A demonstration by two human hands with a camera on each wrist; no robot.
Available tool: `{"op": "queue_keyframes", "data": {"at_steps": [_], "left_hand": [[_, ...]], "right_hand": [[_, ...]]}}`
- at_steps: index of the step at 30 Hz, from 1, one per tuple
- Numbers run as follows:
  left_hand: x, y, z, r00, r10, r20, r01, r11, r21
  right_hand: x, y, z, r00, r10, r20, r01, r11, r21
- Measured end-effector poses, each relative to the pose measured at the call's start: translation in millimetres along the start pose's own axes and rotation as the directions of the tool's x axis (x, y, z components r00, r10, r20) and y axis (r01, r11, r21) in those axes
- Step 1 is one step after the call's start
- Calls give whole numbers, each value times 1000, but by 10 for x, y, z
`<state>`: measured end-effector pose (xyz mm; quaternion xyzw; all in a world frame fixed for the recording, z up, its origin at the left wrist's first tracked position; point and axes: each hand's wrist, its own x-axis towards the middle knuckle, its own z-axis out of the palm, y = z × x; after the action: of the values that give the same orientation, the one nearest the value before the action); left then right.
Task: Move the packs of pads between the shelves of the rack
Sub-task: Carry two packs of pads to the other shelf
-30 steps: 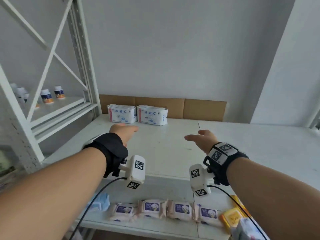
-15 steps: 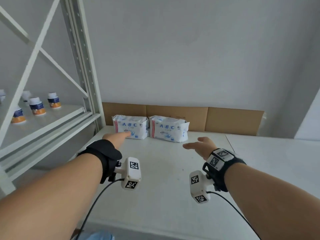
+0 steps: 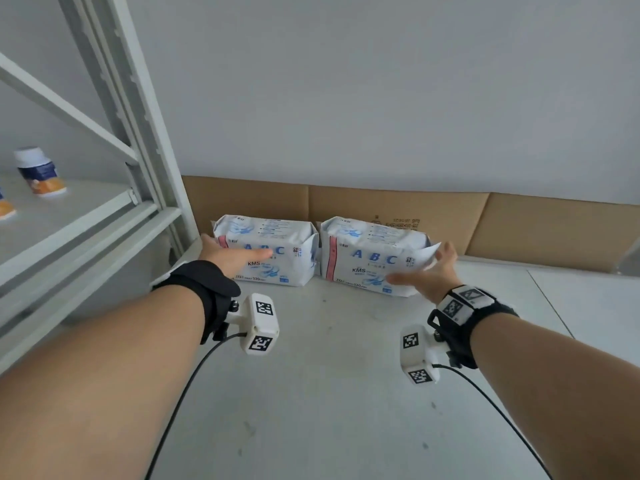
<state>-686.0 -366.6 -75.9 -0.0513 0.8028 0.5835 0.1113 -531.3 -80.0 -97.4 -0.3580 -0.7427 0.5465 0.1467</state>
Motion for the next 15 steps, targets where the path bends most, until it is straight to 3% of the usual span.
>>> {"op": "queue_keyframes", "data": {"at_steps": [6,10,13,15], "left_hand": [[485,-109,-21,986,25,166,-8,995,-99],[665,-180,-16,952,167,256,-154,986,-68],[731,-158,-72,925,186,331,-163,982,-96],[755,-150,-128,906,158,393,-122,986,-117]], "right_hand": [[166,47,203,994,-112,22,107,984,144],[193,4,241,986,-134,97,114,975,191],[188,-33,236,986,-66,155,55,996,72],[219,-50,222,991,20,130,-27,999,46]]}}
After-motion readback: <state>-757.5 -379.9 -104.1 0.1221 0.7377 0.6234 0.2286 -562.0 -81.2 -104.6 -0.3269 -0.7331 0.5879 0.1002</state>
